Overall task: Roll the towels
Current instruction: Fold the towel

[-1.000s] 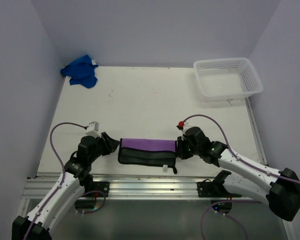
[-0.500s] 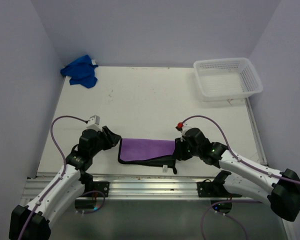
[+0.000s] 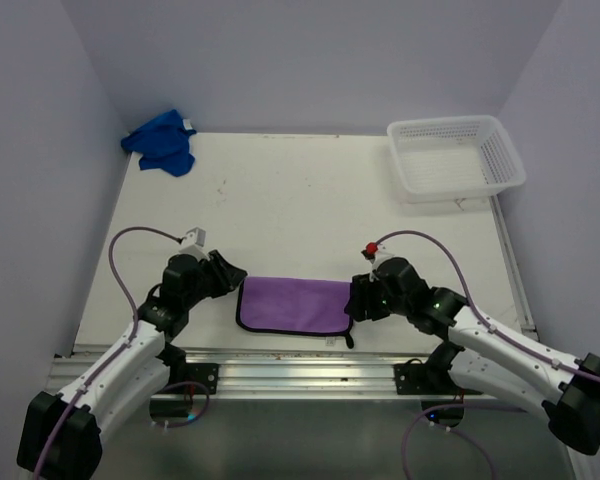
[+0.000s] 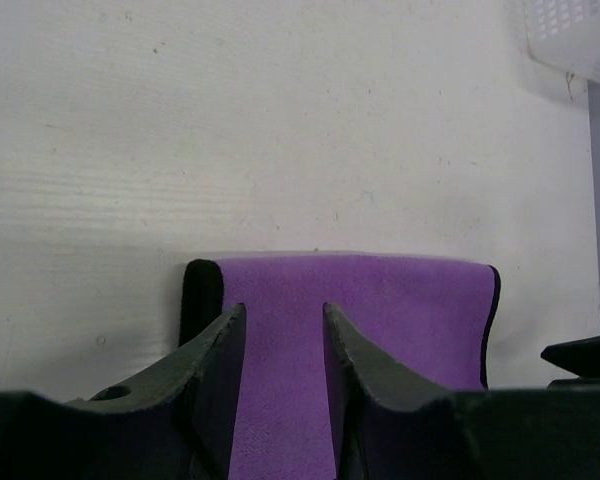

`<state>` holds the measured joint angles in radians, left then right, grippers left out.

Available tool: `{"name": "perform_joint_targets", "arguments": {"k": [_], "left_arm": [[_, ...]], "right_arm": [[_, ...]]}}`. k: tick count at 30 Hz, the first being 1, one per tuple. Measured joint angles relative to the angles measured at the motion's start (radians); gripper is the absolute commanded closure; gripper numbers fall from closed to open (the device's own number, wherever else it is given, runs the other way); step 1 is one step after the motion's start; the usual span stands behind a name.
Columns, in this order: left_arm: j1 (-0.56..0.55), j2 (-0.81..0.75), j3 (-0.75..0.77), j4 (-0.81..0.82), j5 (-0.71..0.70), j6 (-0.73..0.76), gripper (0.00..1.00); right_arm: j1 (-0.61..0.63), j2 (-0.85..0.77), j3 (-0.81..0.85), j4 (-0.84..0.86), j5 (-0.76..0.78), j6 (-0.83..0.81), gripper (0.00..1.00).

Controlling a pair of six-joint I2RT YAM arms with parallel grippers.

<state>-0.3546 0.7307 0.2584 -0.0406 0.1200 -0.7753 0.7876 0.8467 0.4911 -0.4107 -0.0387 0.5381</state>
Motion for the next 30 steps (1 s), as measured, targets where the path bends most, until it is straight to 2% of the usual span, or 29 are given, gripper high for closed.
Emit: {"name": "perform_joint_targets", "arguments": {"k": [6, 11, 16, 25, 30], "left_arm": [[0.0, 0.054, 0.0, 0.049, 0.04, 0.0, 0.68], [-0.008, 0.085, 0.0, 0.087, 0.06, 0.008, 0.76], [-0.029, 0.154, 0.0, 0.131, 0.064, 0.011, 0.82], [-0.05, 0.263, 0.0, 0.201, 0.037, 0.012, 0.93], [-0.053, 0.337, 0.0, 0.217, -0.006, 0.01, 1.0]], "right_arm": [[0.0, 0.109, 0.008, 0.008, 0.058, 0.106, 0.49], [0.0, 0.209, 0.008, 0.039, 0.08, 0.183, 0.55], [0.0, 0.232, 0.023, 0.037, 0.112, 0.214, 0.55], [0.0, 0.257, 0.193, 0.022, 0.155, 0.209, 0.63], [0.006, 0.386, 0.273, 0.095, 0.123, 0.206, 0.67]]}}
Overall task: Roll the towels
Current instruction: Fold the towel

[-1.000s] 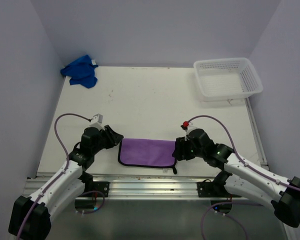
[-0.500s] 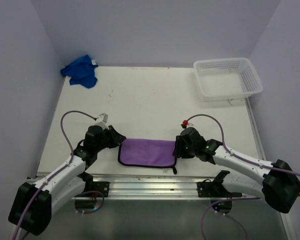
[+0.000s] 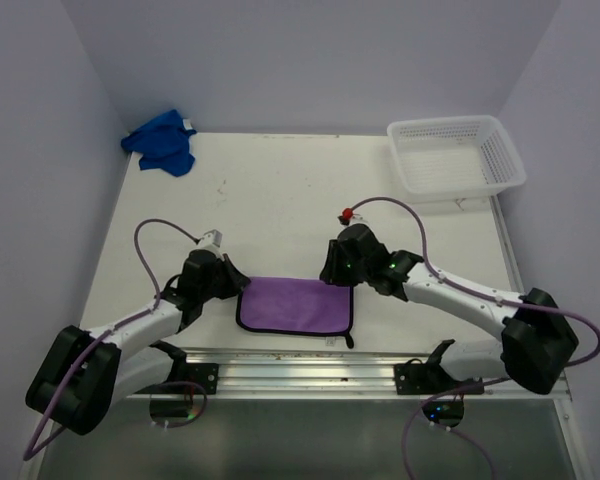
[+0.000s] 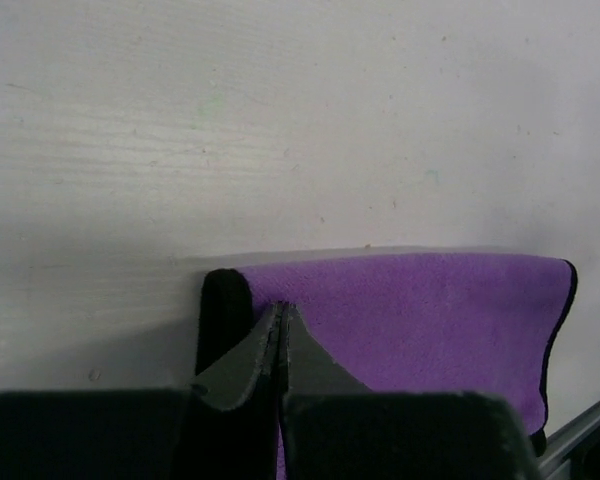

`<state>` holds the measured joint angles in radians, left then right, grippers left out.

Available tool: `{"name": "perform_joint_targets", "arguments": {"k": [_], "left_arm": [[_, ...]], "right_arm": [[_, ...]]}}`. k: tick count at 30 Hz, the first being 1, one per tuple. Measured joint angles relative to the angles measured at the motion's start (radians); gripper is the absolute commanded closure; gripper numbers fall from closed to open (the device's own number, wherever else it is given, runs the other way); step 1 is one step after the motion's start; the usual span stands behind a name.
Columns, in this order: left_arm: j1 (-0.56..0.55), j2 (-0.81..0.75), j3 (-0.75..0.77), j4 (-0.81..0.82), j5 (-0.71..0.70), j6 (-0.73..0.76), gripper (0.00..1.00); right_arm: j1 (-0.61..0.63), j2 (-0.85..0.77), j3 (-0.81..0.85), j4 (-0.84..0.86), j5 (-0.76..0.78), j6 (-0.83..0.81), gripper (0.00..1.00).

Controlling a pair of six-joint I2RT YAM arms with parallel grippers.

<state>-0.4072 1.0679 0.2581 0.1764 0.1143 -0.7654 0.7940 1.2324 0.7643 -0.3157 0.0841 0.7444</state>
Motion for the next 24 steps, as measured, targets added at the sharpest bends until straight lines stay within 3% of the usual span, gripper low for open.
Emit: {"name": "perform_joint_targets", "arguments": {"k": [10, 24], "left_arm": [[0.0, 0.094, 0.0, 0.021, -0.068, -0.01, 1.0], [-0.001, 0.101, 0.0, 0.04, -0.102, -0.021, 1.0]], "right_arm": [[0.109, 0.374, 0.22, 0.147, -0.059, 0.003, 0.7], [0.144, 0.658, 0.4, 0.264, -0.138, 0.043, 0.82]]}}
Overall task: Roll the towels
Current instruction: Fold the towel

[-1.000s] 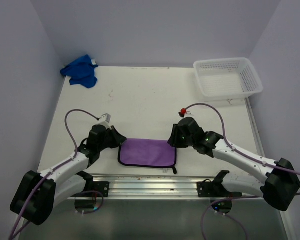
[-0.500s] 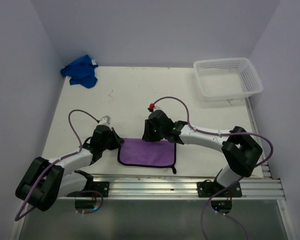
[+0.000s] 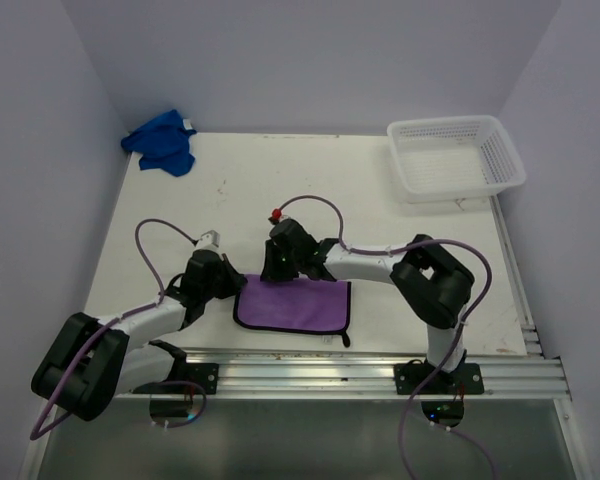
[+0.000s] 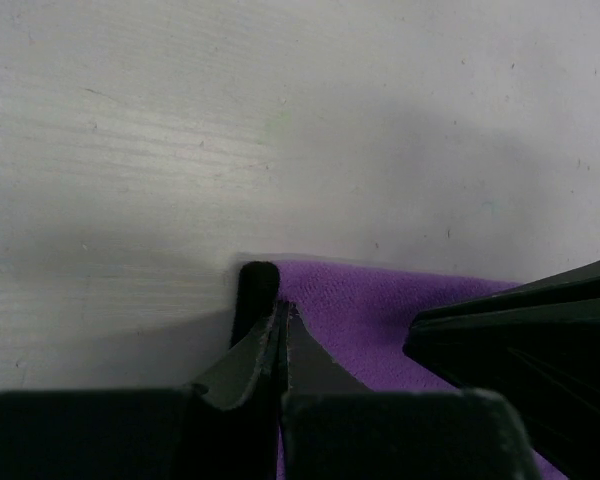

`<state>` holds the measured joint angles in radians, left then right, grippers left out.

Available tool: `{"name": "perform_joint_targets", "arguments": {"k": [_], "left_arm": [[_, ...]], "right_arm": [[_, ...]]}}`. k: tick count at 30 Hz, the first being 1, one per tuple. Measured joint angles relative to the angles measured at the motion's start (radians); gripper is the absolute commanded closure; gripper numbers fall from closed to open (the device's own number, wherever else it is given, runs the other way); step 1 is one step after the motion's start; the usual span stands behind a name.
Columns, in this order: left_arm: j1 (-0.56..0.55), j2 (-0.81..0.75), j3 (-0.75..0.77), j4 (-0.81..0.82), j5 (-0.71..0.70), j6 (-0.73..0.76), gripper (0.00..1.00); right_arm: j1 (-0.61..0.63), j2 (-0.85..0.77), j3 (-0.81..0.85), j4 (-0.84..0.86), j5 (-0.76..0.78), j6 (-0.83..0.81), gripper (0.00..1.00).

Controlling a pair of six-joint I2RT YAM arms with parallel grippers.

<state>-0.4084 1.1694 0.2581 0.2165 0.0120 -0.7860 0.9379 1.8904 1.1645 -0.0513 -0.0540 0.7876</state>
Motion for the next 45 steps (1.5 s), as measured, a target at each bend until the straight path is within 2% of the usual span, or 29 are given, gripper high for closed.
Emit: {"name": "perform_joint_targets", "arguments": {"k": [7, 21, 45], "left_arm": [[0.0, 0.0, 0.0, 0.0, -0.001, 0.0, 1.0], [-0.001, 0.001, 0.006, -0.014, -0.021, -0.008, 1.0], [-0.007, 0.02, 0.05, -0.076, -0.085, -0.008, 1.0]], "right_arm": [[0.011, 0.054, 0.017, 0.014, -0.018, 0.01, 0.81], [-0.005, 0.045, -0.037, 0.045, -0.012, 0.009, 0.77], [-0.193, -0.239, -0.369, 0.062, -0.011, -0.029, 0.68]]}}
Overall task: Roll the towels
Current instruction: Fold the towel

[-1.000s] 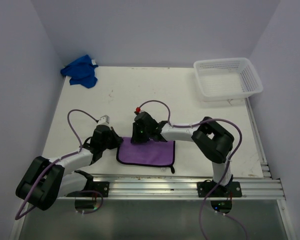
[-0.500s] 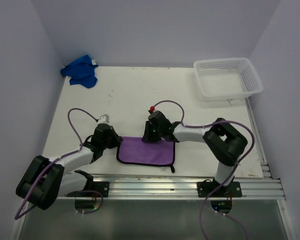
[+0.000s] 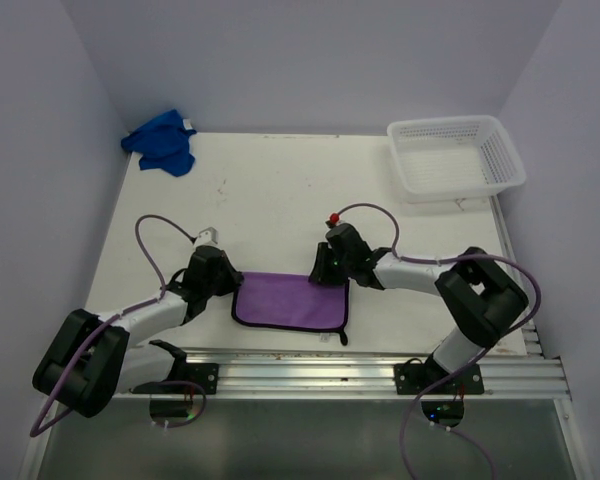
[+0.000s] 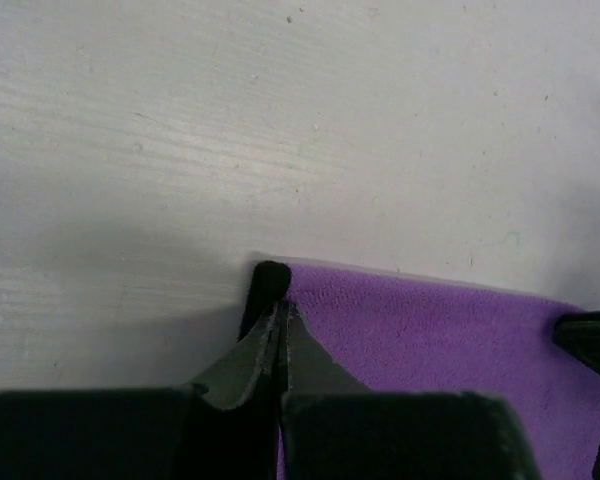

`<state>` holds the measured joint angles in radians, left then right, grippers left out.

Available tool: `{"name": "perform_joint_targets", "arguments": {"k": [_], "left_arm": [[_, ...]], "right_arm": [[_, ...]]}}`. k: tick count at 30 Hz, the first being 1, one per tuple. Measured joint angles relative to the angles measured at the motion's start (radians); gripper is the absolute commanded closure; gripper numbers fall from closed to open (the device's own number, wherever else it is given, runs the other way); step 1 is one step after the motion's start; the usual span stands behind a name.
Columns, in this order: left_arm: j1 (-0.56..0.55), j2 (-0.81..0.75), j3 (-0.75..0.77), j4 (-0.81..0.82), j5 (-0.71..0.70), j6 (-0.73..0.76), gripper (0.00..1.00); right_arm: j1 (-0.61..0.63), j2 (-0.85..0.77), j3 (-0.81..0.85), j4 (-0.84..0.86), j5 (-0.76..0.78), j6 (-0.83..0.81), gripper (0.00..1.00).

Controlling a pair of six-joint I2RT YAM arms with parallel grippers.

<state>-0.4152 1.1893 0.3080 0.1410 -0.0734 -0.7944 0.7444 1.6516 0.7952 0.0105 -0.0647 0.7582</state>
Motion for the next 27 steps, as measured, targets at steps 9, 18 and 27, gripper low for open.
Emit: {"name": "perform_joint_targets", "arguments": {"k": [9, 18, 27], "left_arm": [[0.0, 0.0, 0.001, 0.0, -0.02, -0.007, 1.0], [0.0, -0.002, 0.001, 0.001, -0.02, -0.006, 1.0], [-0.005, -0.055, 0.001, 0.002, -0.011, 0.006, 1.0]], "right_arm": [[-0.115, -0.15, -0.135, -0.034, 0.0, -0.048, 0.65], [-0.138, -0.175, -0.158, -0.04, -0.034, -0.087, 0.63], [-0.139, -0.319, -0.063, -0.194, -0.061, -0.154, 0.53]]}}
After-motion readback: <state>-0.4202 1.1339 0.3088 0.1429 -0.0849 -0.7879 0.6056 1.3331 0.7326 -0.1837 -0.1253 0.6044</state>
